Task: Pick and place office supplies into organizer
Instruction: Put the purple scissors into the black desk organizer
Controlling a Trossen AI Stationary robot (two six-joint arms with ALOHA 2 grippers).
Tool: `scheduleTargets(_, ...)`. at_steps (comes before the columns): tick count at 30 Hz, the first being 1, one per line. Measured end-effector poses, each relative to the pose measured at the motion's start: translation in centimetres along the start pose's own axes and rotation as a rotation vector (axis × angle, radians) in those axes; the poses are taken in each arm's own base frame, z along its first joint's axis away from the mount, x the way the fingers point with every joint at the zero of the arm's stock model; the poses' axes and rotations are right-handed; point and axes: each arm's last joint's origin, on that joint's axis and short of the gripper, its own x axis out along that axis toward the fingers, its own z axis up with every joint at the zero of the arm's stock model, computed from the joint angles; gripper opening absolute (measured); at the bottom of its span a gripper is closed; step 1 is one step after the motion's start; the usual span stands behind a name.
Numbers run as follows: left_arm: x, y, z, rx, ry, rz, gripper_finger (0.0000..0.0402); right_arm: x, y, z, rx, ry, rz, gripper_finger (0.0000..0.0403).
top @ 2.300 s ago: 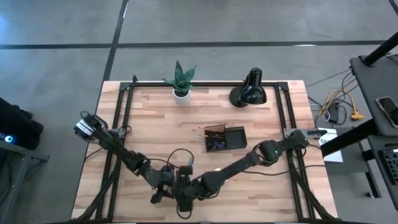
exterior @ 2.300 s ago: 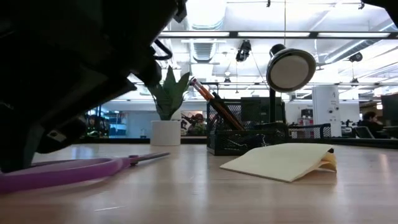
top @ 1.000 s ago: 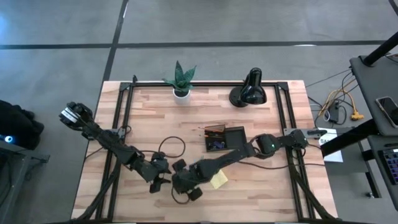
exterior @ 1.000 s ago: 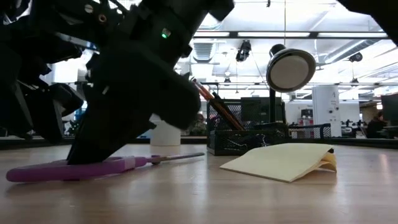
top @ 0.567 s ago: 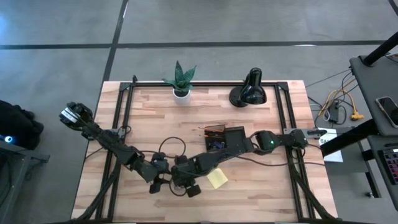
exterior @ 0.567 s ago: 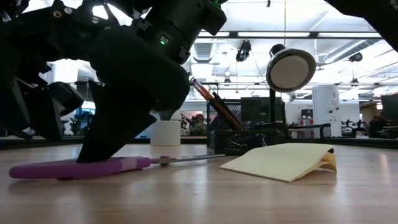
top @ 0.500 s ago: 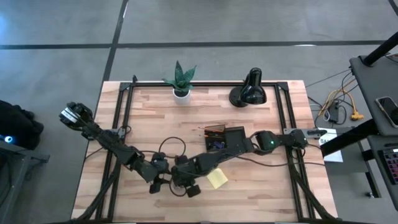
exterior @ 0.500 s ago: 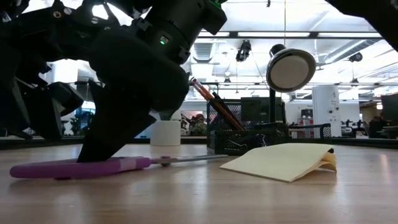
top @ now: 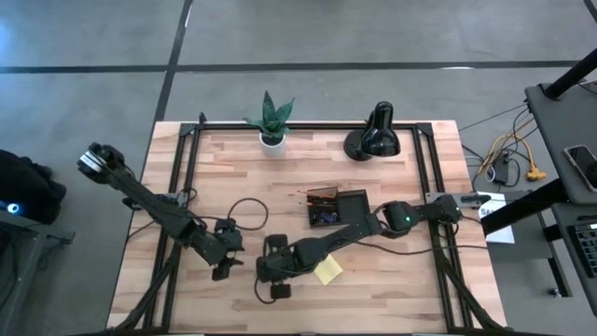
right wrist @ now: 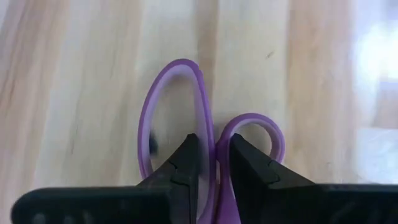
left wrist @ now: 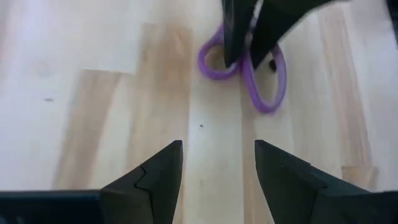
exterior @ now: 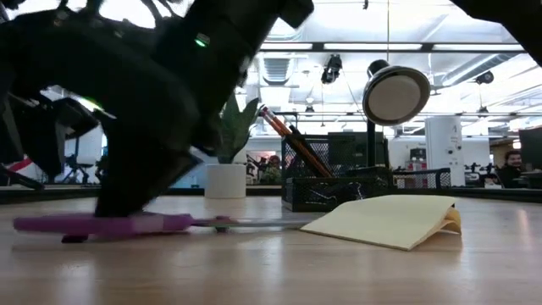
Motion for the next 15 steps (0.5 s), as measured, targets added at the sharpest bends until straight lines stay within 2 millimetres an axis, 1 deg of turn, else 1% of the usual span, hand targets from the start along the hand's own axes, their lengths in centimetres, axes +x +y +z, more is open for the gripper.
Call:
scheduleTargets(2,-1.0,0.2,0.1,-0.003,-0.026,0.007,0.0182,-0.8,0.3,0.9,0.054,-0.061,-0.060,0.0055)
scheduleTargets(3,-1.5,0.4,0.2,-0.006,-0.041,0.011,0.0182,-1.6,0.4,1.5,0.086,-0.100,-0.093,0.0055)
scheduleTargets(8,-3.8,1.0,0.5,-0.019,-0.129,0.039,0.0182,-7.6,1.0,4.9,0.244,-0.336,-0.251,0.0055)
scheduleTargets(11,-4.9,1.4,0.5,-0.025,-0.158,0.045,0.0182,-9.9,1.8,5.6,0.331,-0.448,-0.406,0.0055)
scheduleTargets(14,-5.8,1.6,0.5,-0.031,-0.186,0.043,0.0182,-11.8,2.2,5.7,0.427,-0.571,-0.581,0.0059)
scheduleTargets(15,-6.0,1.7,0.5,-0.033,-0.198,0.035,0.0182,-12.8,2.2,5.7,0.468,-0.615,-0.638,0.0060)
